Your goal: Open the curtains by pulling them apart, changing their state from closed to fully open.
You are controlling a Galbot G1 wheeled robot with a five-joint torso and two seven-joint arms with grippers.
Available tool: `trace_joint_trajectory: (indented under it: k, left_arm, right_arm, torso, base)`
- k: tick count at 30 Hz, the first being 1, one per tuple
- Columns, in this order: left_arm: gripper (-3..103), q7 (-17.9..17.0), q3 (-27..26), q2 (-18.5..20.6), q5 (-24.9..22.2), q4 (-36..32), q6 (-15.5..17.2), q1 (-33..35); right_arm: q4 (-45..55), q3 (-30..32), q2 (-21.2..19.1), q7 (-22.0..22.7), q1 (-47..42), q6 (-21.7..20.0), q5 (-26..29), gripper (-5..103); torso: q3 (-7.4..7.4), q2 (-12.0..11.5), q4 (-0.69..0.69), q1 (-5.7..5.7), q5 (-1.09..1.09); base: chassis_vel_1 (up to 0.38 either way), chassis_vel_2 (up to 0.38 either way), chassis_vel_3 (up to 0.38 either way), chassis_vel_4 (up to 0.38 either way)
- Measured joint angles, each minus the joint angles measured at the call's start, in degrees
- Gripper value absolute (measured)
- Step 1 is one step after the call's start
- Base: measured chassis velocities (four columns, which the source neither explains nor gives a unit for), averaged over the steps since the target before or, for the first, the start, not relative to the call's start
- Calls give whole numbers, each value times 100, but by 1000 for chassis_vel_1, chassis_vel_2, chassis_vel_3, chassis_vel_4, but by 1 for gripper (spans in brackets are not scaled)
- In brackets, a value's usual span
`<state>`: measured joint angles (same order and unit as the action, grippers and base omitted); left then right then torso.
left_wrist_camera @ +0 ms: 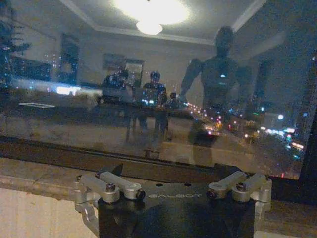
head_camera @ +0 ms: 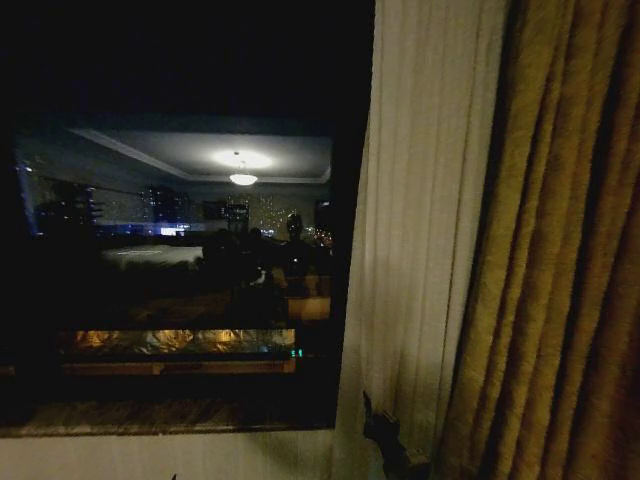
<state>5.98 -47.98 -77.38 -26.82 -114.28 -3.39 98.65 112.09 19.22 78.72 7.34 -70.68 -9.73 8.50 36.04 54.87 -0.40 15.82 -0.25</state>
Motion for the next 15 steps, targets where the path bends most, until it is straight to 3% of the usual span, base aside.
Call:
trace_joint_trajectory:
  k: [7,15]
  left_arm:
    - [100,1,-17,7,-16,20,-45,22]
    - [100,5,-20,8,-18,32,-76,38]
  right_arm:
    - [-10,1,1,24,9,0,-15,0]
    - [-14,-12,1,26,11,7,-101,0]
  torso:
    - [-1,1,1,0,0]
    - [0,0,0,-1,0]
  base:
    - [-112,75,116,-83]
    - [-134,-60,137,67]
